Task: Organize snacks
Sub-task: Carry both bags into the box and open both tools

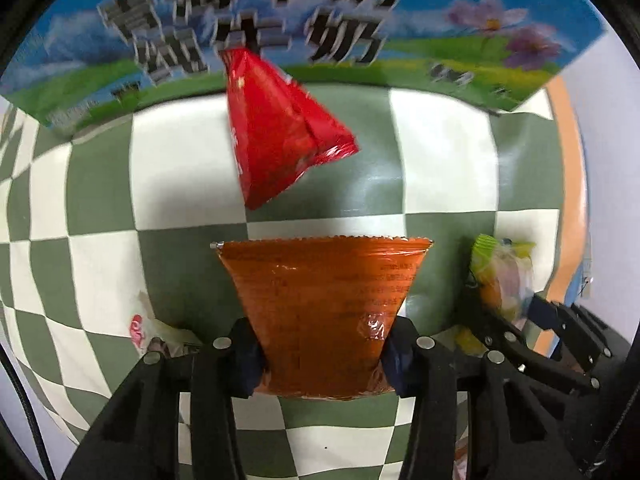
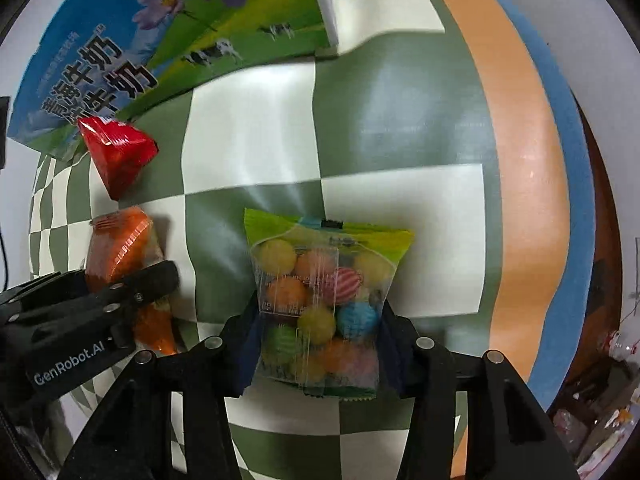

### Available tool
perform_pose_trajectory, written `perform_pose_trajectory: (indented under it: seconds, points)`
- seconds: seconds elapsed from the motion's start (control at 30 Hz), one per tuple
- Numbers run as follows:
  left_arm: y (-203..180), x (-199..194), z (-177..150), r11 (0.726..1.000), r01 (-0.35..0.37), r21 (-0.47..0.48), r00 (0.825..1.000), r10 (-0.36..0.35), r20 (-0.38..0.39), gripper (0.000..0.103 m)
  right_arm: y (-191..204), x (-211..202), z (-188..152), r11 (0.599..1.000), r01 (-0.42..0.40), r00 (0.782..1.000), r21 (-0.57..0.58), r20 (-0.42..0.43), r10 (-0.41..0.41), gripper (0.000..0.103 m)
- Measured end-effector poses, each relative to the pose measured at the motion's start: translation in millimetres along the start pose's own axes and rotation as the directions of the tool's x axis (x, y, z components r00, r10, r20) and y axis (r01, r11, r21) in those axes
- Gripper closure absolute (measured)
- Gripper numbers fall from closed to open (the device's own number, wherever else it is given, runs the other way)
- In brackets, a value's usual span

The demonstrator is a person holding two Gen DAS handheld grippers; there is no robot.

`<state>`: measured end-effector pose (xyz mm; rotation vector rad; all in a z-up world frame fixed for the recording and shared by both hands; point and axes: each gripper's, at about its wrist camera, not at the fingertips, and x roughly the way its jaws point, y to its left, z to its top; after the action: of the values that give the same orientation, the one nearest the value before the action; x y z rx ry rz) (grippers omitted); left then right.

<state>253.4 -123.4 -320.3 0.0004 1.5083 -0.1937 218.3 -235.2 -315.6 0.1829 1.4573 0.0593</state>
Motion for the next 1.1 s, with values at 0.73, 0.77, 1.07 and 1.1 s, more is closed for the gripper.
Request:
perform_pose_trajectory:
  seconds: [0.73, 0.77, 1.07, 1.1]
  points:
    - [87, -167, 141, 0.996, -0.085, 0.006, 0.963, 0.080, 0.258, 0.059, 52, -190, 150, 0.976, -0.128, 0.932, -0.174, 0.317, 0.179, 0.051]
    - [98, -157, 150, 0.995, -0.097, -0.011, 0.969, 0.097, 0.229, 0.059, 57, -185, 166, 0.977, -0.122, 0.936, -0.177, 0.306, 0.172, 0.051]
    - [134, -103, 174, 0.991, -0.099, -0.093, 0.991, 0.107, 0.086, 0.059, 109, -108, 285, 0.983, -0.061, 0.980, -0.171, 0.179, 0.092, 0.051]
    - [133, -103, 174, 0.991, -0.092, -0.098, 0.992, 0.100, 0.079, 0.059, 110, -100, 292, 0.984, -0.069, 0.981, -0.164, 0.167, 0.097, 0.051]
